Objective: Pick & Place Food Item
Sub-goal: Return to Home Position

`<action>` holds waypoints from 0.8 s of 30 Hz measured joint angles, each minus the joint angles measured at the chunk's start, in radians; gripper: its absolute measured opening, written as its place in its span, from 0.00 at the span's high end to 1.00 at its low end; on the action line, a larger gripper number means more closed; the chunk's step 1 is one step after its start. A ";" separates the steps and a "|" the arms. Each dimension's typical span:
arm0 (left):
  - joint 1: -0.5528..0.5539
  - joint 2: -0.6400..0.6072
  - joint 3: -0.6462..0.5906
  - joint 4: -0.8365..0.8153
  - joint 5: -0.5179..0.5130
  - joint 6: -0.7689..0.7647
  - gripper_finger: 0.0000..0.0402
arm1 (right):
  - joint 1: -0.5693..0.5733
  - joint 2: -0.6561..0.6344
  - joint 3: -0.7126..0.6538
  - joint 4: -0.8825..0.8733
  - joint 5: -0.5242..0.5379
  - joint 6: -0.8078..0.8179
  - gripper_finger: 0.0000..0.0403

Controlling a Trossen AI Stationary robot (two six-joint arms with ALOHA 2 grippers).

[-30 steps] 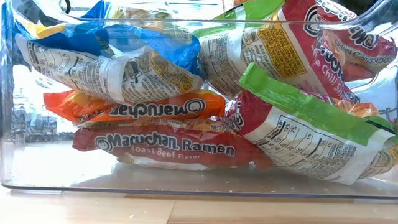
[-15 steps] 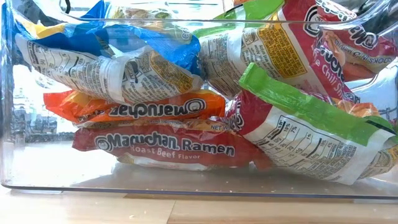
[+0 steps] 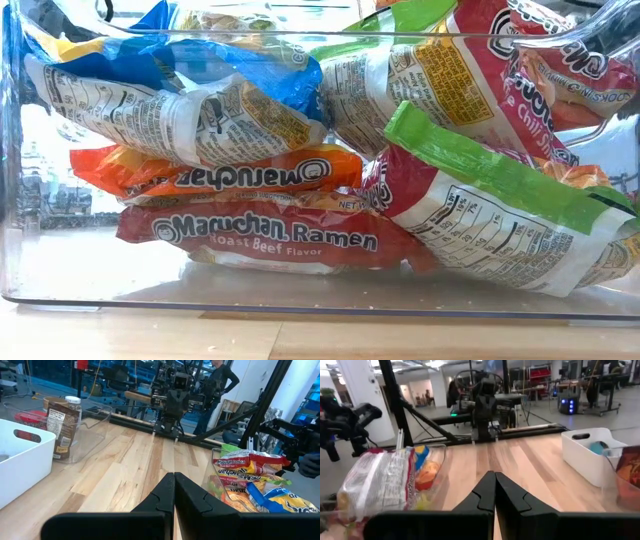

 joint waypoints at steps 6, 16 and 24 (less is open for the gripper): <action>0.000 0.000 0.000 0.000 0.000 0.000 0.99 | -0.023 -0.001 0.000 -0.001 -0.015 0.090 1.00; 0.000 0.000 0.000 0.001 0.000 0.000 0.99 | -0.022 0.000 -0.001 -0.001 -0.019 0.281 1.00; 0.000 0.000 0.000 0.001 0.000 0.000 0.99 | -0.021 0.000 -0.001 -0.001 -0.018 0.281 1.00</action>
